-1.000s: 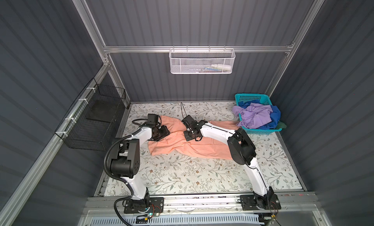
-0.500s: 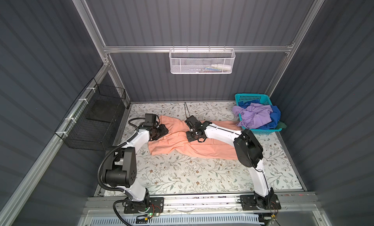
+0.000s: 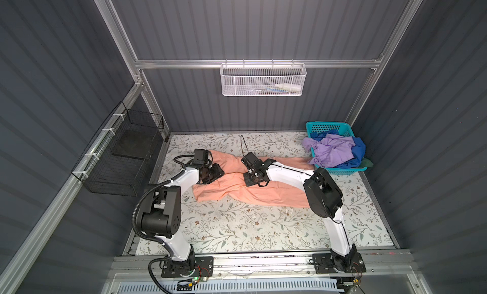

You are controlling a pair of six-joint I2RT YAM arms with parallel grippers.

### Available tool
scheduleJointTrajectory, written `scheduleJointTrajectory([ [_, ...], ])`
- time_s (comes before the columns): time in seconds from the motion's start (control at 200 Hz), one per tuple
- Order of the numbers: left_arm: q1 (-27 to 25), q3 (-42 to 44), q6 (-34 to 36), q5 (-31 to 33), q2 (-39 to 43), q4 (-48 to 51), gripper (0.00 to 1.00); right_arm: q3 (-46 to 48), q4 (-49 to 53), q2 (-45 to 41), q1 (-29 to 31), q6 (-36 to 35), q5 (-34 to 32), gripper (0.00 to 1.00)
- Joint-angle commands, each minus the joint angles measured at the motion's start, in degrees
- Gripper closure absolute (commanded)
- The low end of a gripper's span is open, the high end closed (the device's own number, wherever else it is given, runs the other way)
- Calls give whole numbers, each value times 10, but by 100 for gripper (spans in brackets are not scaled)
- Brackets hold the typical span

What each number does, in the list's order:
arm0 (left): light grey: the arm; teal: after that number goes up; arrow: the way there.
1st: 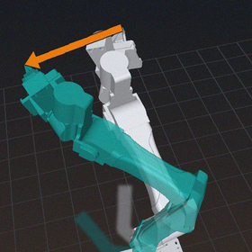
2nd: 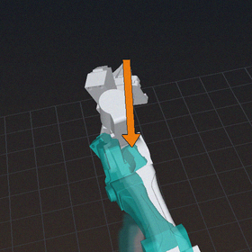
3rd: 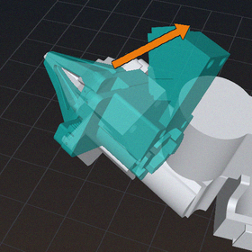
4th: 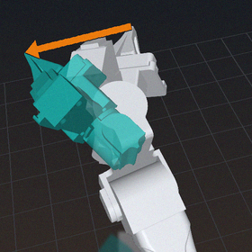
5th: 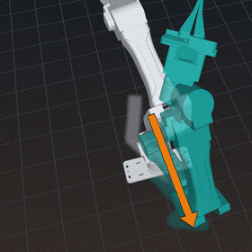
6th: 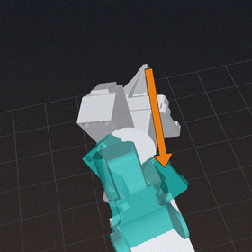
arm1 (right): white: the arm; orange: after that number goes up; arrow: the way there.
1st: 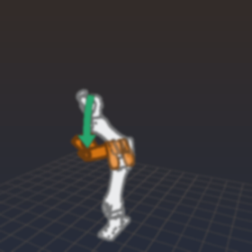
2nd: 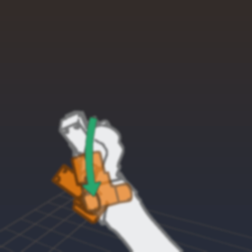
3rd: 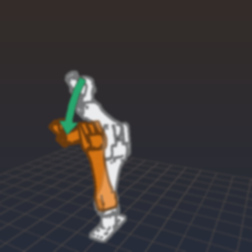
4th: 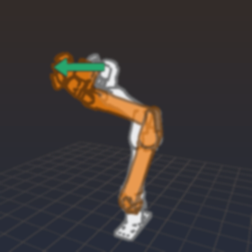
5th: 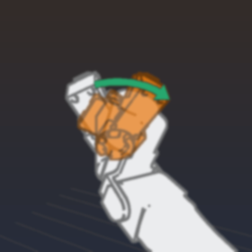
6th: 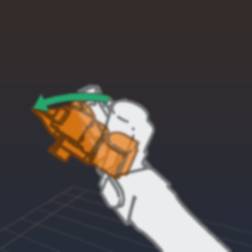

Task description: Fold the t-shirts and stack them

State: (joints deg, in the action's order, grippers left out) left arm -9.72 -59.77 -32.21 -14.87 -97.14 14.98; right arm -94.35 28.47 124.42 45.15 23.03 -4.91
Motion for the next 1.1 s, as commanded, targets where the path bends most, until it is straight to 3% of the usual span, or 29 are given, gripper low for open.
scheduleJointTrajectory([
  [0.0,-4,3,-16,-19,-12,-14,47,7,9,1,-2,6,-7,100],
  [0.53,-18,7,-10,44,-9,-6,48,18,3,-2,-2,5,-7,100],
  [0.72,-20,7,-20,0,-31,-29,48,18,3,-1,-2,5,-7,100],
  [0.971,-29,7,-20,-12,-42,-36,62,17,2,-2,-2,5,-8,100],
  [1.096,-29,3,-20,-17,-46,-36,75,16,3,-2,-3,4,-9,100],
])
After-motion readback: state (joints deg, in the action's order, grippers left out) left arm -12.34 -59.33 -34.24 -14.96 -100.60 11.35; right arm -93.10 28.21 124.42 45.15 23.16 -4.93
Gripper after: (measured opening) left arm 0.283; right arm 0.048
